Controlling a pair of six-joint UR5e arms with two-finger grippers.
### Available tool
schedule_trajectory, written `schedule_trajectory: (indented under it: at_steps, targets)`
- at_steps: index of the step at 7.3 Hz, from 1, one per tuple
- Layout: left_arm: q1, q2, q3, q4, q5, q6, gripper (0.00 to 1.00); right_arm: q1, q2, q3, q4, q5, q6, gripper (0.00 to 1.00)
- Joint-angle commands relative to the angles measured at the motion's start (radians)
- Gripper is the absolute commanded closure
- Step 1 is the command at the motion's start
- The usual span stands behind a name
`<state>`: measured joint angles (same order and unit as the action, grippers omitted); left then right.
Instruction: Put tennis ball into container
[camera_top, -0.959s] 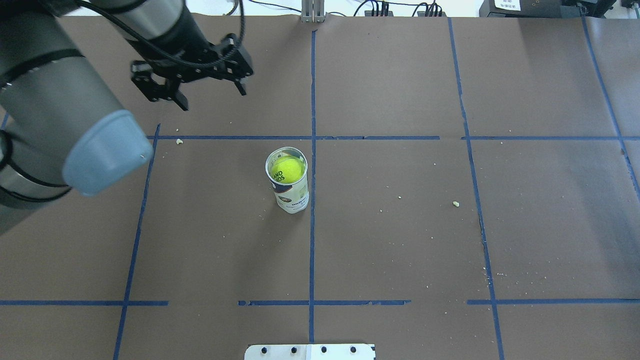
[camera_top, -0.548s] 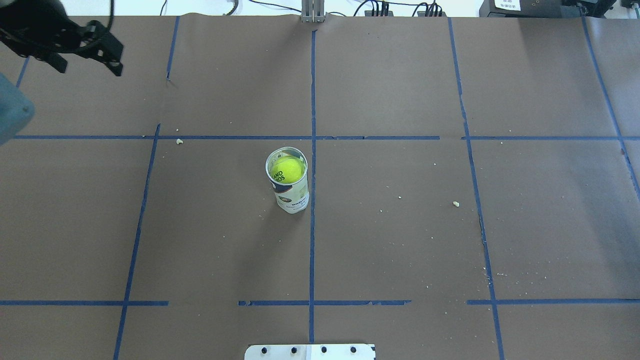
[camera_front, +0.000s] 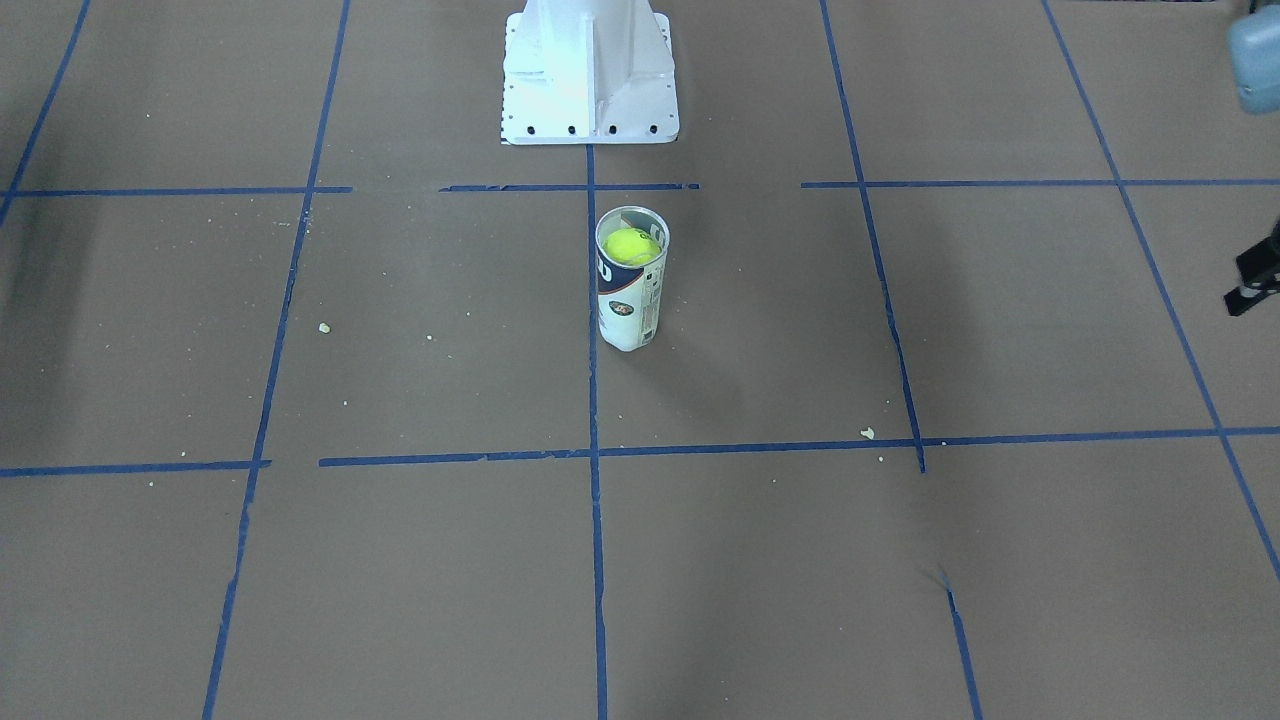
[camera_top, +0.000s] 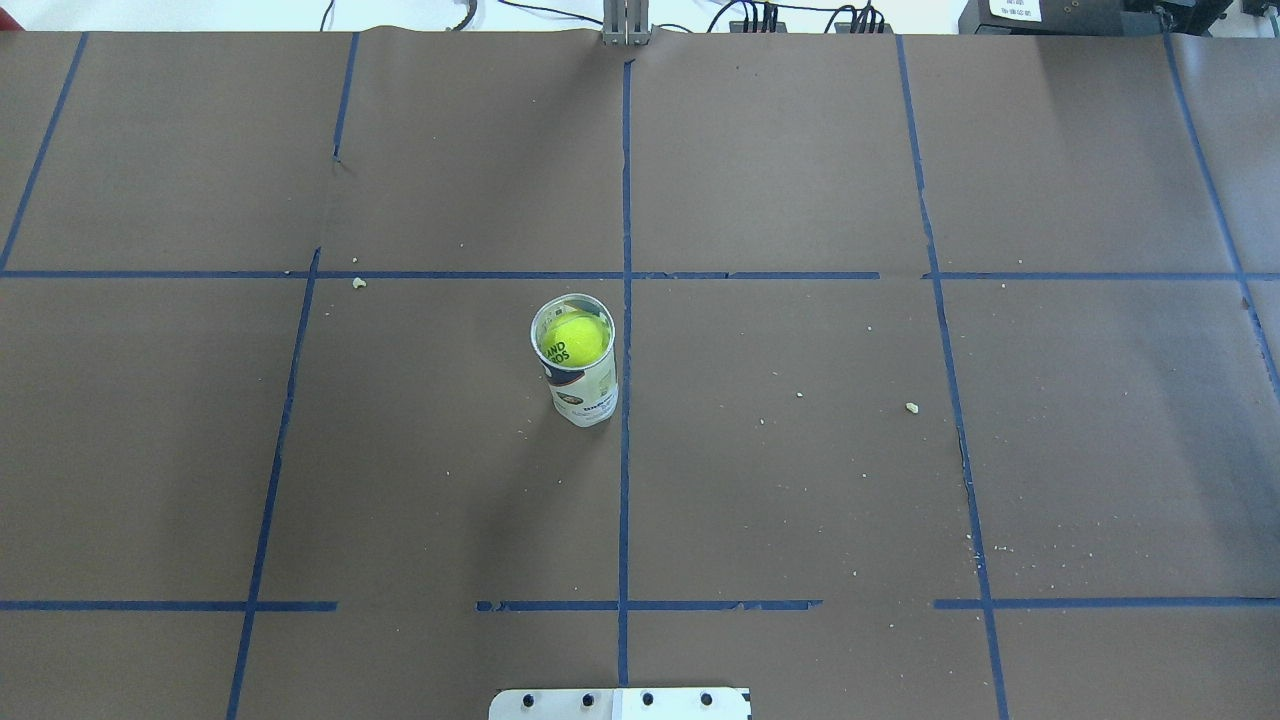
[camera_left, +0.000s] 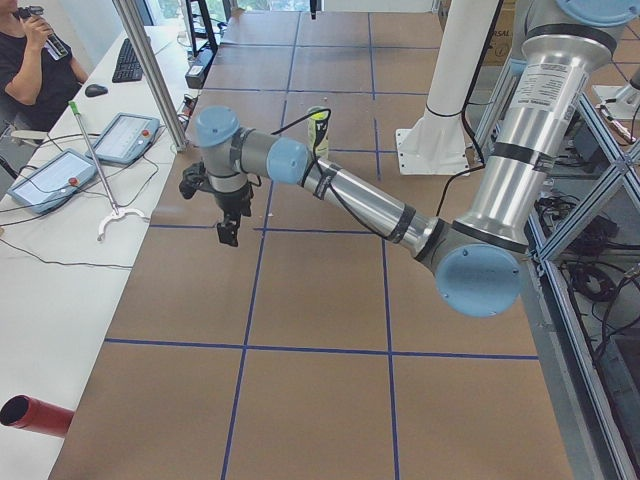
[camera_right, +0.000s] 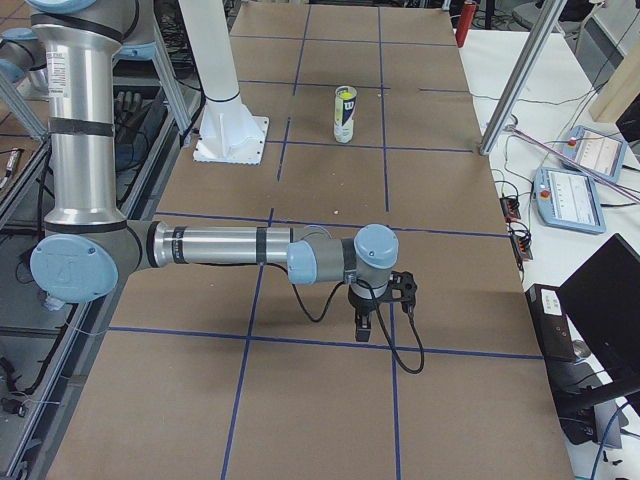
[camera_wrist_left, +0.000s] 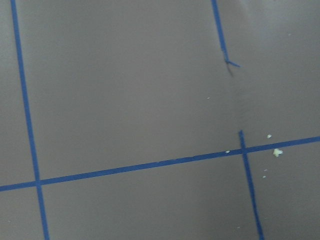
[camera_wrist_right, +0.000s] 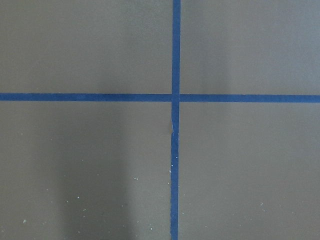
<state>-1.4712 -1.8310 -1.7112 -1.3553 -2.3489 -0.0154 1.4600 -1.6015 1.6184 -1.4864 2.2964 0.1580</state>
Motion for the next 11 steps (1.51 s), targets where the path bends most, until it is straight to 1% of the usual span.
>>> schedule_trajectory:
  at_steps: [1, 2, 4, 5, 7, 11]
  targets:
    - [-0.116, 0.086, 0.103, -0.03, -0.003, 0.136, 0.0, 0.0, 0.0, 0.0, 0.0, 0.0, 0.0, 0.0]
    - [-0.138, 0.138, 0.11, -0.042, -0.003, 0.169, 0.0, 0.0, 0.0, 0.0, 0.0, 0.0, 0.0, 0.0]
    - [-0.136, 0.241, 0.116, -0.096, -0.003, 0.198, 0.0, 0.0, 0.0, 0.0, 0.0, 0.0, 0.0, 0.0]
    - [-0.136, 0.254, 0.131, -0.128, -0.003, 0.196, 0.0, -0.001, 0.0, 0.0, 0.0, 0.0, 0.0, 0.0]
    - [-0.133, 0.237, 0.189, -0.133, -0.006, 0.192, 0.0, 0.0, 0.0, 0.0, 0.0, 0.0, 0.0, 0.0]
    - [-0.133, 0.236, 0.182, -0.126, -0.01, 0.186, 0.0, -0.001, 0.0, 0.0, 0.0, 0.0, 0.0, 0.0]
